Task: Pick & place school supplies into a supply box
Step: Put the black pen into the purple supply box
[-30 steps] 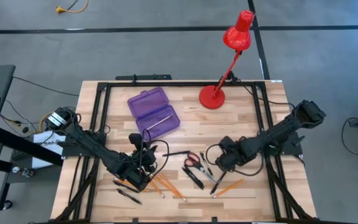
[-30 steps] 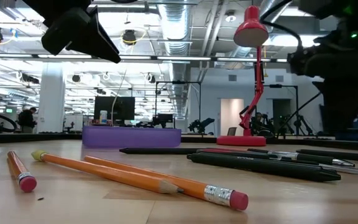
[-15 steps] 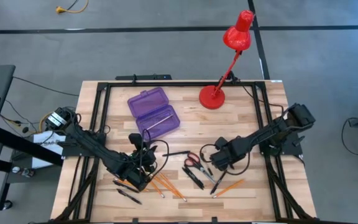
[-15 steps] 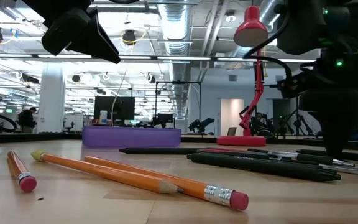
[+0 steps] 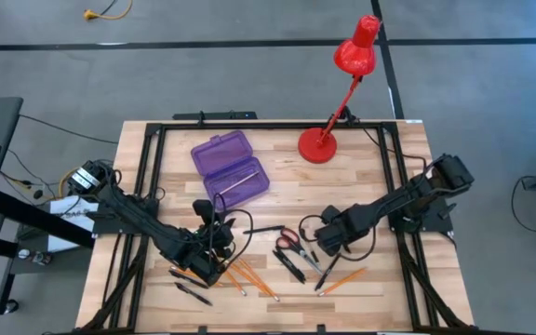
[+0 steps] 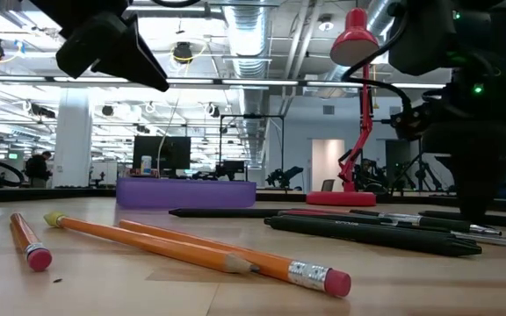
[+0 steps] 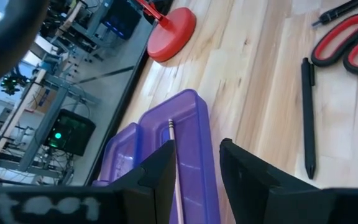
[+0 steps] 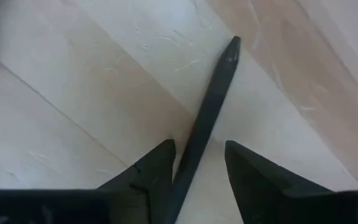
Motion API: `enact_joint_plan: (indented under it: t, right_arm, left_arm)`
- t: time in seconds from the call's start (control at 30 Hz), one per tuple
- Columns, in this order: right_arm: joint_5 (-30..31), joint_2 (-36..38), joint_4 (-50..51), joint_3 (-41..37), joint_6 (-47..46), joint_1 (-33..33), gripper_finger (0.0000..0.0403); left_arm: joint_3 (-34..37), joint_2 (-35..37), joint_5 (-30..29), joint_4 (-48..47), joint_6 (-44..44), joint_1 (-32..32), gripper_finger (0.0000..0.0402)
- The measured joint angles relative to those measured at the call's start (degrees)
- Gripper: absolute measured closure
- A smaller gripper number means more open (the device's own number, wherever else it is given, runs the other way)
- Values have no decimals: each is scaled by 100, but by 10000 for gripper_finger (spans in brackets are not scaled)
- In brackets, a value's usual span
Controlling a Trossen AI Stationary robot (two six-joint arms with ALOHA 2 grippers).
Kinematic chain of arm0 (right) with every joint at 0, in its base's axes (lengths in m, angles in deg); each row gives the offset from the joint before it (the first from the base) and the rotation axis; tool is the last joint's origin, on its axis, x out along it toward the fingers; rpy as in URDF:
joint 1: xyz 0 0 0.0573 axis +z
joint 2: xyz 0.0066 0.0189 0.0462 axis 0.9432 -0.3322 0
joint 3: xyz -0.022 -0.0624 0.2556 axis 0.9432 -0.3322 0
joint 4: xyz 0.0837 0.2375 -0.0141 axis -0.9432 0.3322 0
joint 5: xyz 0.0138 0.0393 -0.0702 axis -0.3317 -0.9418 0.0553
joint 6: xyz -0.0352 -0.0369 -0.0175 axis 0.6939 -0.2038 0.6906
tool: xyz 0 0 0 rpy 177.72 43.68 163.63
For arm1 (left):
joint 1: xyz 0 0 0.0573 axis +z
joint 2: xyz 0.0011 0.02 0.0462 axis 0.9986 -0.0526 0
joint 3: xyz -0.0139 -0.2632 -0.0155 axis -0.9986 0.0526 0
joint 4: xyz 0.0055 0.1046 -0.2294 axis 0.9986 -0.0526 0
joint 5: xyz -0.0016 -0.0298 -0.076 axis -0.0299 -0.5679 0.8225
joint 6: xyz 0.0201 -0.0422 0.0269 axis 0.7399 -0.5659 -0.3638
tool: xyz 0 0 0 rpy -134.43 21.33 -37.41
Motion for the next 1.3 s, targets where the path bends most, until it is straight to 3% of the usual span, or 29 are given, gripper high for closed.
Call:
enact_joint_plan:
  t: [0.4, 0.67, 0.93, 1.3]
  right_arm:
    - [-163, 192, -369, -179, 358, 9, 323]
    - [21, 142, -593, -174, 819, 22, 387]
    - [869, 93, -946, -19, 1814, 131, 391]
    - [2739, 85, -1358, -10, 2780, 132, 400]
  left_arm:
    - [0, 0, 35, -2, 28, 0, 287]
    - [0, 0, 30, -4, 35, 0, 287]
    - [0, -2, -1, -22, 39, 0, 287]
    - [0, 0, -364, -145, -244, -4, 287]
